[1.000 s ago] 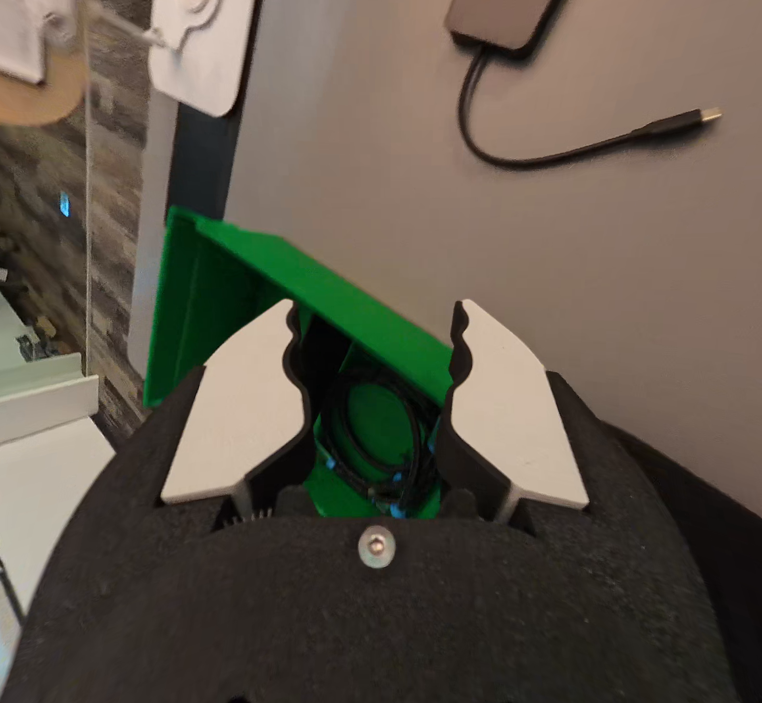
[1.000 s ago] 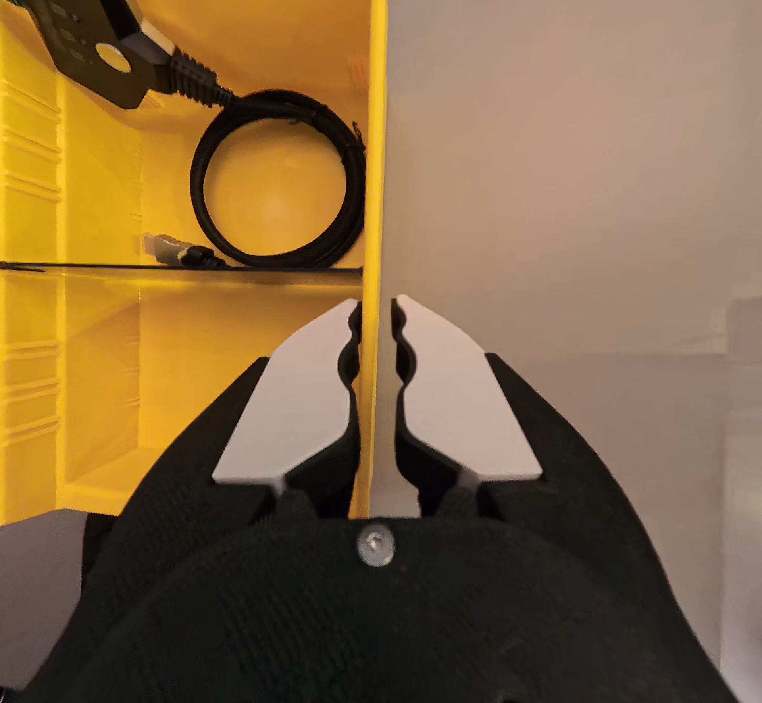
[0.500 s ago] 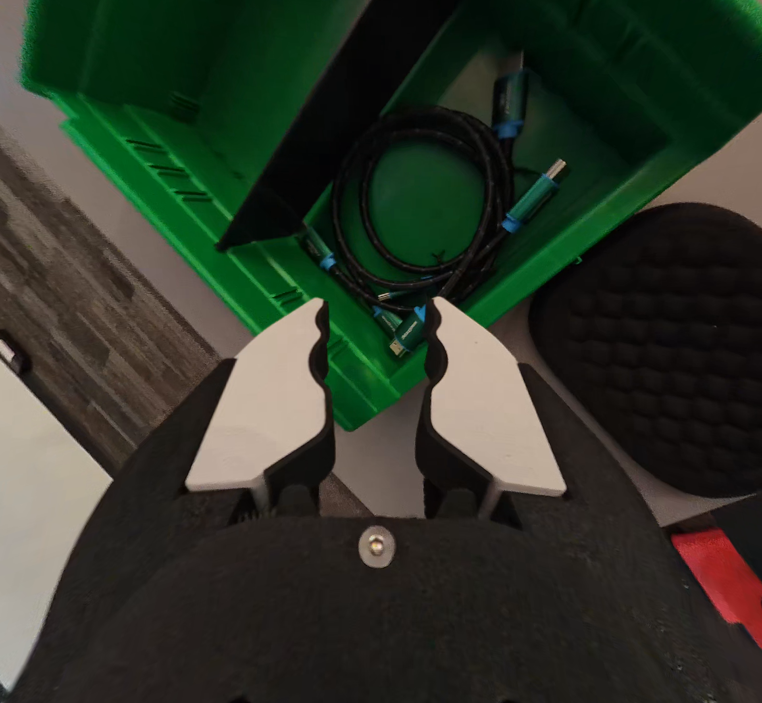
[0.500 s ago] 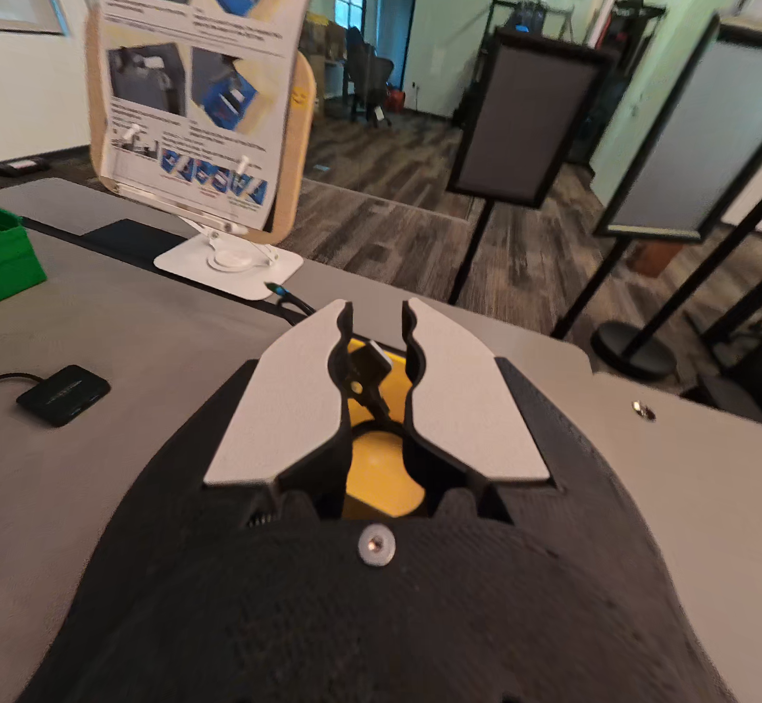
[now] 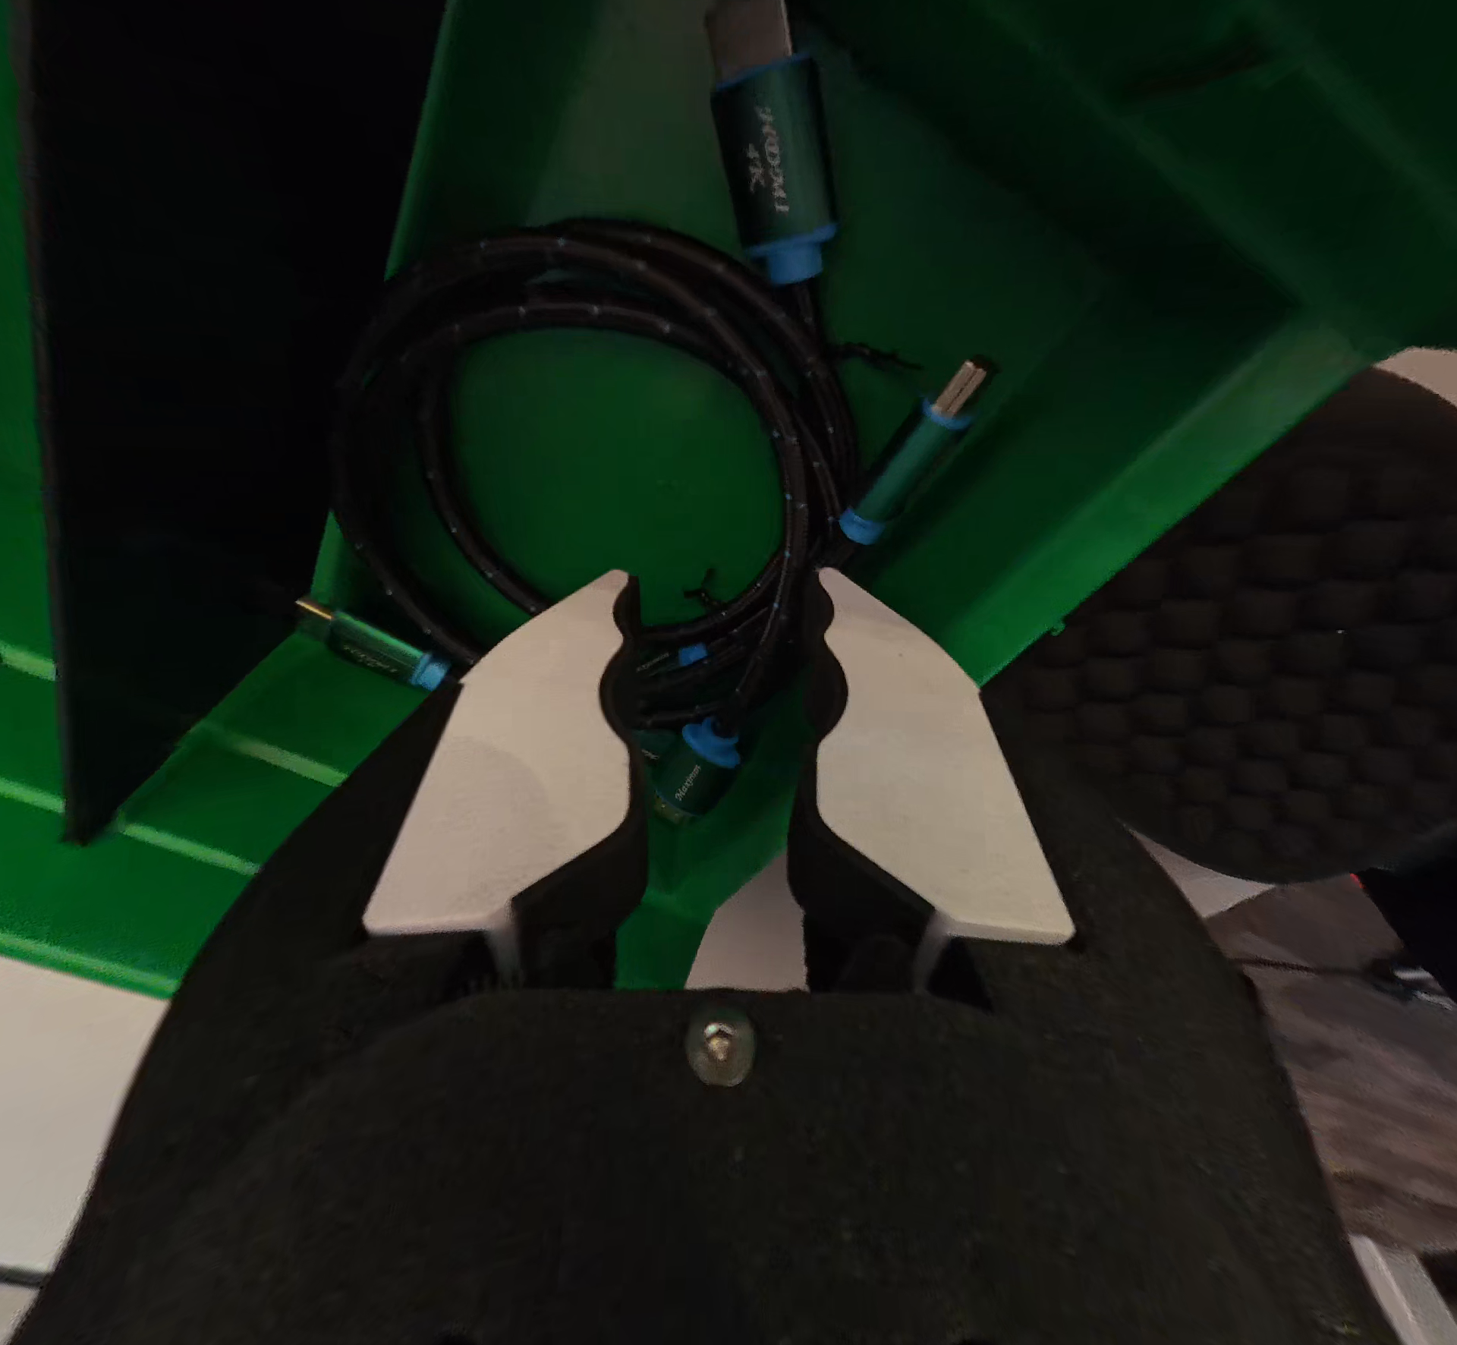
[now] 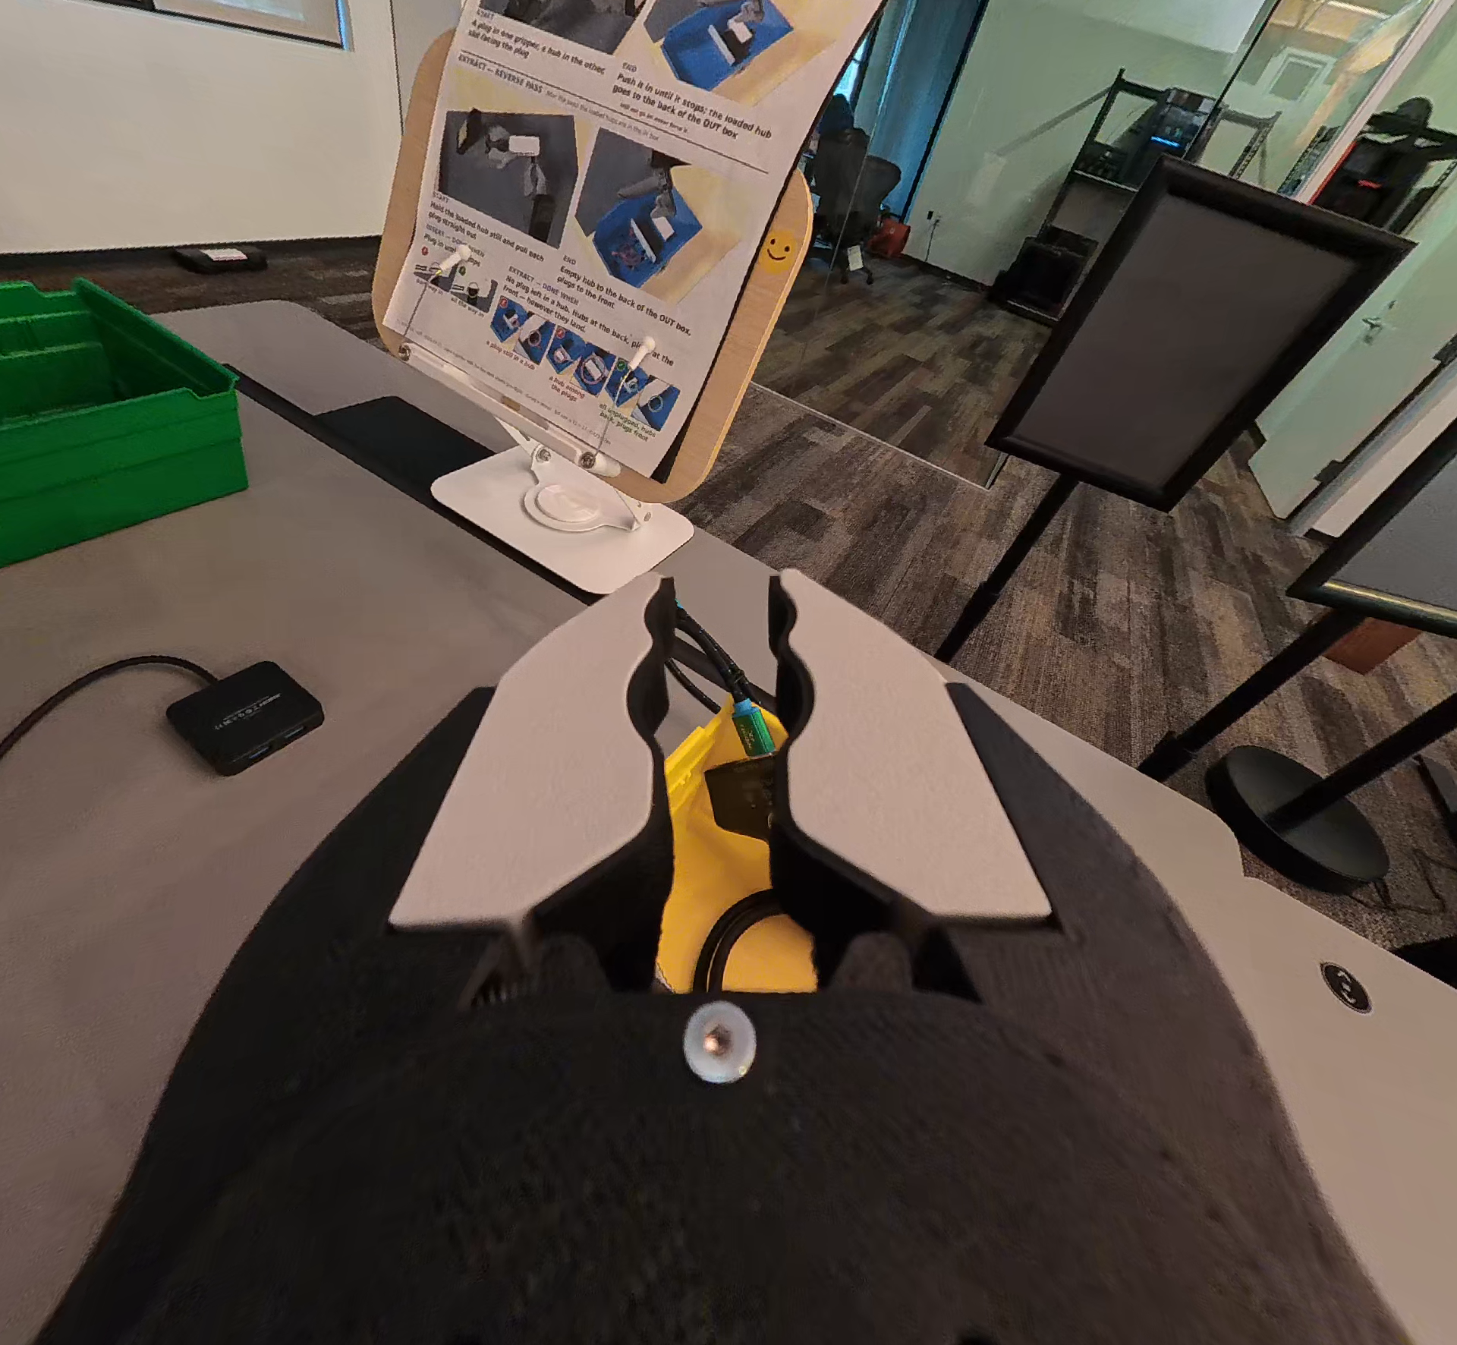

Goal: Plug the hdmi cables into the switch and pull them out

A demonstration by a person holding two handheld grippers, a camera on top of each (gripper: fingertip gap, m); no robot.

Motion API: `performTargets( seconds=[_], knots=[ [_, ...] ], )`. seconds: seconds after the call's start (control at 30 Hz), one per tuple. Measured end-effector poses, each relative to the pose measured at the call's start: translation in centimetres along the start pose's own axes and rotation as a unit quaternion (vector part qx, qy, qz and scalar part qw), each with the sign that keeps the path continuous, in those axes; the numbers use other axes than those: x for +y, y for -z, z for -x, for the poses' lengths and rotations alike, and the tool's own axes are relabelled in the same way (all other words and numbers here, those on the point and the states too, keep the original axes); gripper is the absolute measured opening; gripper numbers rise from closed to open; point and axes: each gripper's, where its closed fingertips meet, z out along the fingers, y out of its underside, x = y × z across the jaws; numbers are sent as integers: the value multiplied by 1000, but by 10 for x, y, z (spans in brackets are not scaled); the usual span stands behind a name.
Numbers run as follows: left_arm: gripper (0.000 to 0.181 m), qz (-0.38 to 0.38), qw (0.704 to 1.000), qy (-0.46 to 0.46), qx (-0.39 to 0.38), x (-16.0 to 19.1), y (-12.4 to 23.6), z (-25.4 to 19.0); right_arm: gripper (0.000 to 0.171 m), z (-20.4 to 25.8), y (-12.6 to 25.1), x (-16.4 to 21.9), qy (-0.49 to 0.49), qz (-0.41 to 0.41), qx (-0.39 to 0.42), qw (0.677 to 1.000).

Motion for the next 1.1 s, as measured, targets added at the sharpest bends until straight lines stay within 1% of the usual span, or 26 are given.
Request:
performTargets(
  seconds=[0.07, 0.13, 0.2, 0.33, 0.43, 0.67, 0.7, 0.73, 0.8, 0.93, 1.1],
  knots=[
    [35, 11, 999, 22, 40, 0, -1, -5, 23, -1, 0, 3, 2, 7, -1, 1000],
    [8, 14, 993, 42, 112, 0, -1, -19, 23, -2, -1, 7, 8, 15, 2, 1000],
    [11, 12, 991, 50, 124, 0, -2, -17, 23, -2, -1, 10, 9, 23, 1, 1000],
    [19, 0, 993, 26, 119, 0, -2, -13, 22, 0, -5, 15, 17, 37, -3, 999],
    [28, -3, 994, 14, 106, 0, -2, -8, 22, 2, -7, 19, 28, 48, -5, 998],
    [27, 25, 988, 3, 154, 3, -4, -16, 23, 6, -12, 25, 42, 68, -9, 997],
    [22, 29, 984, 7, 174, 3, -4, -20, 23, 6, -12, 27, 45, 72, -8, 996],
    [12, 33, 980, 13, 194, 3, -3, -24, 23, 6, -12, 28, 48, 76, -8, 996],
    [9, 39, 978, 24, 206, 3, -2, -25, 23, 6, -12, 29, 54, 78, -6, 996],
    [7, 1, 982, 9, 186, 0, 12, -21, 23, 6, -12, 28, 51, 74, -8, 996],
    [7, -98, 983, 33, 153, -5, 59, -8, 23, 9, -12, 22, 52, 60, -12, 997]
  ],
)
